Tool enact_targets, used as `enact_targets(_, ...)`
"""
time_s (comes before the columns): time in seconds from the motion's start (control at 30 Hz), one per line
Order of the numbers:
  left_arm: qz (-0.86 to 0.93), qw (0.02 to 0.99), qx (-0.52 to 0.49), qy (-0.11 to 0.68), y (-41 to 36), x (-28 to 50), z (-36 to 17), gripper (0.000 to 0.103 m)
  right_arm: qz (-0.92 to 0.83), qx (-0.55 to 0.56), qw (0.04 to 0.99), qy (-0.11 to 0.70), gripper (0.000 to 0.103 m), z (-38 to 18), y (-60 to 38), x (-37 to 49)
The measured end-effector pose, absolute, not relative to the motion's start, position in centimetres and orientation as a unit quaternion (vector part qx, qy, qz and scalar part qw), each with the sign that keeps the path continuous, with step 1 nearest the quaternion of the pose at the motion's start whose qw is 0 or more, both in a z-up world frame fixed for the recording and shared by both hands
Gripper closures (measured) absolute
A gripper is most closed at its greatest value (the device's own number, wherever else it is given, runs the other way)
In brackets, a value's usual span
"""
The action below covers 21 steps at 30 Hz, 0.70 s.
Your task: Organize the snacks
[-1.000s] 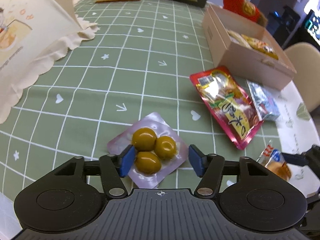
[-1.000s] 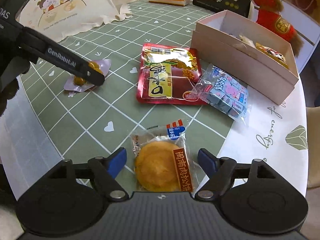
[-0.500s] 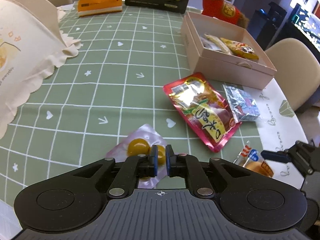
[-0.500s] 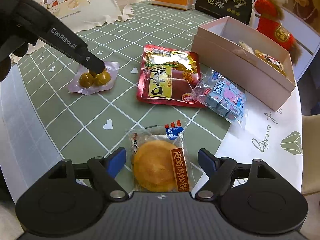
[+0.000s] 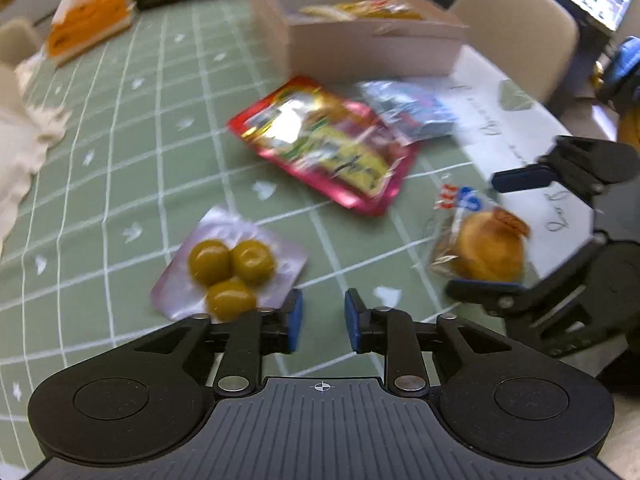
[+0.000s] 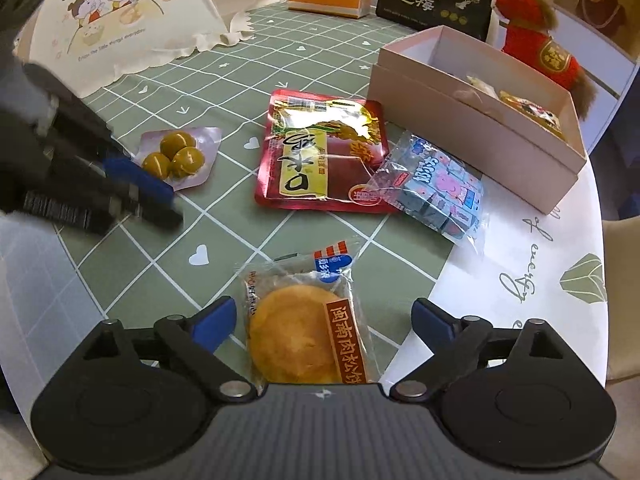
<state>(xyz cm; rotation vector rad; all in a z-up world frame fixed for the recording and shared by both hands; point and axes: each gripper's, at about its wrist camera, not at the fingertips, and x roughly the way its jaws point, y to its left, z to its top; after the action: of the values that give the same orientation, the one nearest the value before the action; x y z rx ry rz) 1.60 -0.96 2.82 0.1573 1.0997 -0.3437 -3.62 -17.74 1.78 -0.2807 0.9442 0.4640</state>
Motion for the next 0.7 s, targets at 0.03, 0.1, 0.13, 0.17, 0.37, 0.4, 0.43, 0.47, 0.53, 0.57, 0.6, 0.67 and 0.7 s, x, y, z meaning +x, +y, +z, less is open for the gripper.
enact_targets(0.03, -0.171, 0.837, 0.062, 0.517, -0.8, 1.5, 3.2, 0.074, 0.222, -0.13, 0.855, 0.45, 0.007, 1.7, -17.9, -3.5)
enact_targets(0.1, -0.166, 0.85, 0.044, 0.498, -0.3, 1.5, 4.3, 0.073, 0.223, -0.12, 0.855, 0.452, 0.007, 1.7, -18.1, -3.5)
enact_targets(0.13, -0.153, 0.858, 0.046, 0.488, 0.1, 1.5, 4.7, 0.073, 0.223, -0.117, 0.856, 0.451, 0.006, 1.6, -18.2, -3.4)
enact_targets(0.17, -0.134, 0.863, 0.055, 0.484, 0.5, 1.7, 4.9, 0.074, 0.222, -0.117, 0.857, 0.45, 0.005, 1.5, -18.2, -3.5)
enact_targets(0.37, -0.09, 0.85, 0.087, 0.511, 1.9, 3.2, 3.9, 0.074, 0.226, -0.119, 0.856, 0.449, 0.003, 1.5, -18.2, -3.3)
enact_targets(0.4, -0.095, 0.847, 0.094, 0.515, 1.7, 3.2, 3.7, 0.072, 0.226, -0.118, 0.856, 0.449, 0.003, 1.5, -18.2, -3.3)
enact_targets(0.43, -0.099, 0.844, 0.107, 0.516, 1.2, 3.1, 3.5, 0.067, 0.226, -0.118, 0.856, 0.449, 0.003, 1.5, -18.3, -3.3)
enact_targets(0.47, -0.103, 0.843, 0.116, 0.515, 0.9, 3.1, 3.3, 0.063, 0.226, -0.117, 0.857, 0.449, 0.003, 1.4, -18.3, -3.2)
enact_targets(0.53, -0.118, 0.839, 0.125, 0.517, 0.2, 2.8, 3.0, 0.04, 0.225, -0.116, 0.857, 0.448, 0.002, 1.4, -18.2, -3.2)
enact_targets(0.57, -0.126, 0.835, 0.127, 0.519, -0.1, 2.8, 2.8, 0.034, 0.225, -0.116, 0.857, 0.448, 0.002, 1.4, -18.2, -3.2)
enact_targets(0.6, -0.135, 0.833, 0.131, 0.521, -0.5, 2.7, 2.6, 0.025, 0.225, -0.116, 0.857, 0.448, 0.002, 1.4, -18.2, -3.2)
enact_targets(0.67, -0.147, 0.828, 0.143, 0.521, -1.1, 2.6, 2.3, 0.019, 0.225, -0.116, 0.857, 0.448, 0.002, 1.4, -18.2, -3.3)
enact_targets(0.7, -0.15, 0.83, 0.142, 0.519, -1.1, 2.5, 2.4, 0.02, 0.226, -0.116, 0.857, 0.447, 0.001, 1.4, -18.3, -3.3)
